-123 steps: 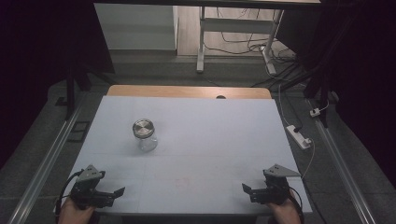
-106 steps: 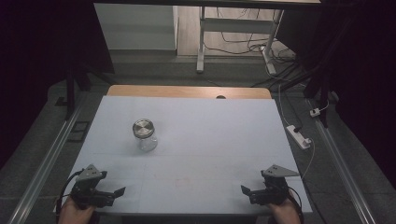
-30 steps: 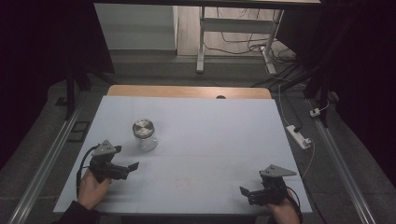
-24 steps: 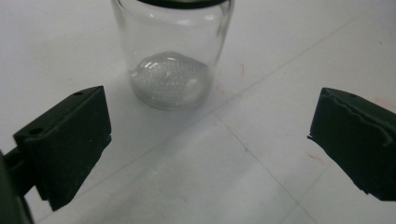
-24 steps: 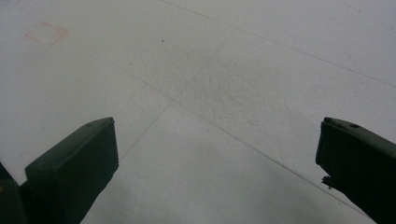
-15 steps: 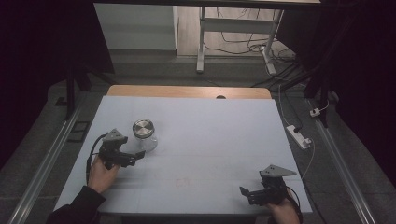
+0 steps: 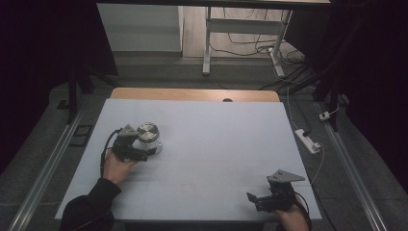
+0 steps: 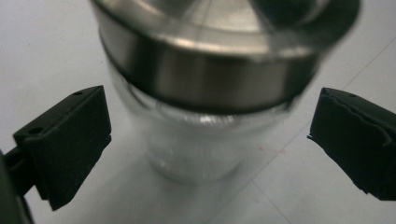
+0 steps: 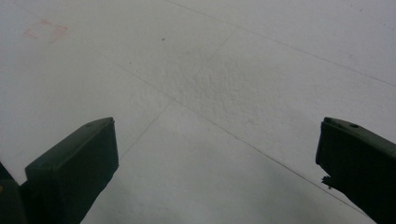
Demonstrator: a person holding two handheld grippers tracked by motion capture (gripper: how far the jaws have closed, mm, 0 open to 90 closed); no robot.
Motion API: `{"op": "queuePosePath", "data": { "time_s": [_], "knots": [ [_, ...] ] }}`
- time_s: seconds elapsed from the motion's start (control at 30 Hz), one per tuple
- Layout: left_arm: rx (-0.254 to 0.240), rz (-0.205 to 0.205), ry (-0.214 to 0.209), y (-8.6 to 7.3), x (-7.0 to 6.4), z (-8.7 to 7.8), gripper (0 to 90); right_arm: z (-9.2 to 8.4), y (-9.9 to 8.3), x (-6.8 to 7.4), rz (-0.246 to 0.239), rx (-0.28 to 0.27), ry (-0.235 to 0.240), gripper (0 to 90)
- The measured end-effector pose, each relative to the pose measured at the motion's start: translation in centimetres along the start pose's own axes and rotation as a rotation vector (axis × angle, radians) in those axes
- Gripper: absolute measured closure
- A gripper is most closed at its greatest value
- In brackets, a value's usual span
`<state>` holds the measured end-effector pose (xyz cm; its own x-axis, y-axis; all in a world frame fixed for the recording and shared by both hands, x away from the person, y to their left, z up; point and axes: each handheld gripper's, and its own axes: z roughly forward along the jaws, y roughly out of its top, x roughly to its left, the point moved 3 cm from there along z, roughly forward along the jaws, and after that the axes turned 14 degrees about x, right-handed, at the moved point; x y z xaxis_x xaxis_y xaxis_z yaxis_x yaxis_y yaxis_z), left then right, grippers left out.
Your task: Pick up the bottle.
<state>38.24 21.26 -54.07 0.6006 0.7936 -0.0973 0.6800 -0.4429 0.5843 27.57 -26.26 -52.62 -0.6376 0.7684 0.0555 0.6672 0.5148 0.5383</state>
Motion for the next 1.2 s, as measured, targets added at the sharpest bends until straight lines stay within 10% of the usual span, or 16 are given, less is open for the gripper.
{"op": "queuePosePath", "data": {
  "time_s": [1.2],
  "knots": [
    [-0.021, 0.020, 0.059, 1.6, -0.5, 0.2, 15.2, 0.0, 0.0, 0.0, -0.007, 0.001, -0.003, 0.0]
  ]
}}
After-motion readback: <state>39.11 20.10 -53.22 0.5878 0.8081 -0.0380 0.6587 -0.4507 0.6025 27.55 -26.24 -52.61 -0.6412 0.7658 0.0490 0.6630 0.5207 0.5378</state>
